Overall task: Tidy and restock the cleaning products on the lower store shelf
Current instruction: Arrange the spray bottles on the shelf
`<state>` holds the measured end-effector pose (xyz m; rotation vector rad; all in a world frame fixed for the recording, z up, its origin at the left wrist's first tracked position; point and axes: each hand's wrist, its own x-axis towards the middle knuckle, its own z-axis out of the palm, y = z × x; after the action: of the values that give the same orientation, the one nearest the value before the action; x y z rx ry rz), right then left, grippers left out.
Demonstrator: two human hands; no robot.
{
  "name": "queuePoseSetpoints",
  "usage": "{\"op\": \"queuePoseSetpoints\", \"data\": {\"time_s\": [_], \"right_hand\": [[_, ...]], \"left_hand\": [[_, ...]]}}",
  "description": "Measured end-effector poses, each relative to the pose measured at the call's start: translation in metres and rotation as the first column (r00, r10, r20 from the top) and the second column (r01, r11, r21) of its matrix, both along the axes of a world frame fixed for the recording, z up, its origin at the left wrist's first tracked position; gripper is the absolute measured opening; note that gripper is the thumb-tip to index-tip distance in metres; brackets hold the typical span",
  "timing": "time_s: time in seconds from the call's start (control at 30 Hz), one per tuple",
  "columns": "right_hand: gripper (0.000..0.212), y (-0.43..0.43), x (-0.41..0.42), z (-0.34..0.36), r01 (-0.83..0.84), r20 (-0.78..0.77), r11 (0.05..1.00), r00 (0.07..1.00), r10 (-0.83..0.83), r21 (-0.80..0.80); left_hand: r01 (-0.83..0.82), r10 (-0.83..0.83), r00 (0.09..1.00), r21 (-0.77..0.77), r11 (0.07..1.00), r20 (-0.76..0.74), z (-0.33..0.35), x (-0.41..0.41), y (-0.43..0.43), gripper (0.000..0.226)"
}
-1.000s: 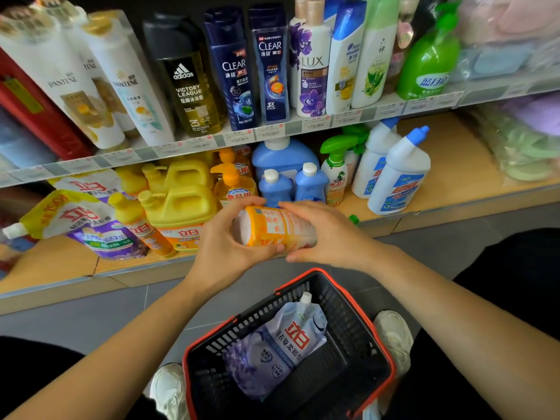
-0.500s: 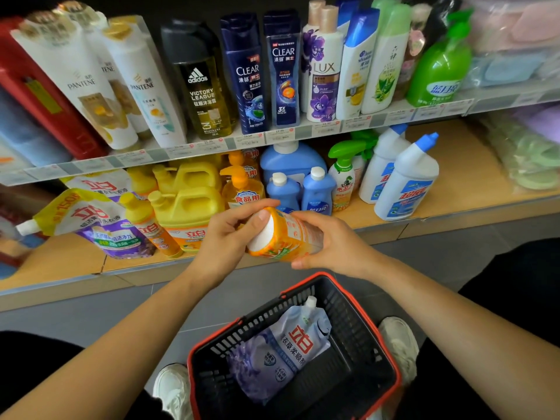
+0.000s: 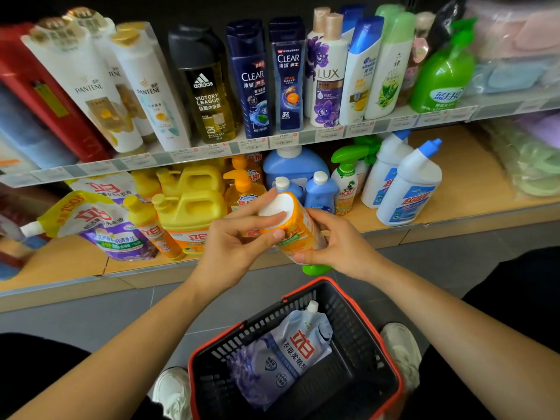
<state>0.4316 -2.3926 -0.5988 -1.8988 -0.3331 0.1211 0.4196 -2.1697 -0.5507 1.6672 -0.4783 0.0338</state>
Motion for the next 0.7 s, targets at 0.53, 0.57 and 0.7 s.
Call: {"op": "queuePoseSetpoints", "data": {"time_s": [0.53, 0.57, 0.7], "right_hand": [[0.067, 0.004, -0.011, 0.009, -0.071, 0.008, 0.996, 0.997, 0.071, -0.049], [0.068, 0.004, -0.012, 0.009, -0.071, 0.006, 0.997, 0.997, 0.071, -0.04], [0.067, 0.006, -0.012, 0.009, -0.067, -0.026, 0.998, 0.997, 0.067, 0.003]], "left_hand": [[-0.224, 0.219, 0.946, 0.008, 0.975, -0.238, -0.002, 0.011, 0.005, 0.023], [-0.221, 0.212, 0.943, -0.007, 0.975, -0.258, -0.003, 0.012, 0.005, 0.017], [-0.228, 0.2, 0.931, -0.058, 0.972, -0.305, -0.006, 0.015, 0.006, 0.015]]}}
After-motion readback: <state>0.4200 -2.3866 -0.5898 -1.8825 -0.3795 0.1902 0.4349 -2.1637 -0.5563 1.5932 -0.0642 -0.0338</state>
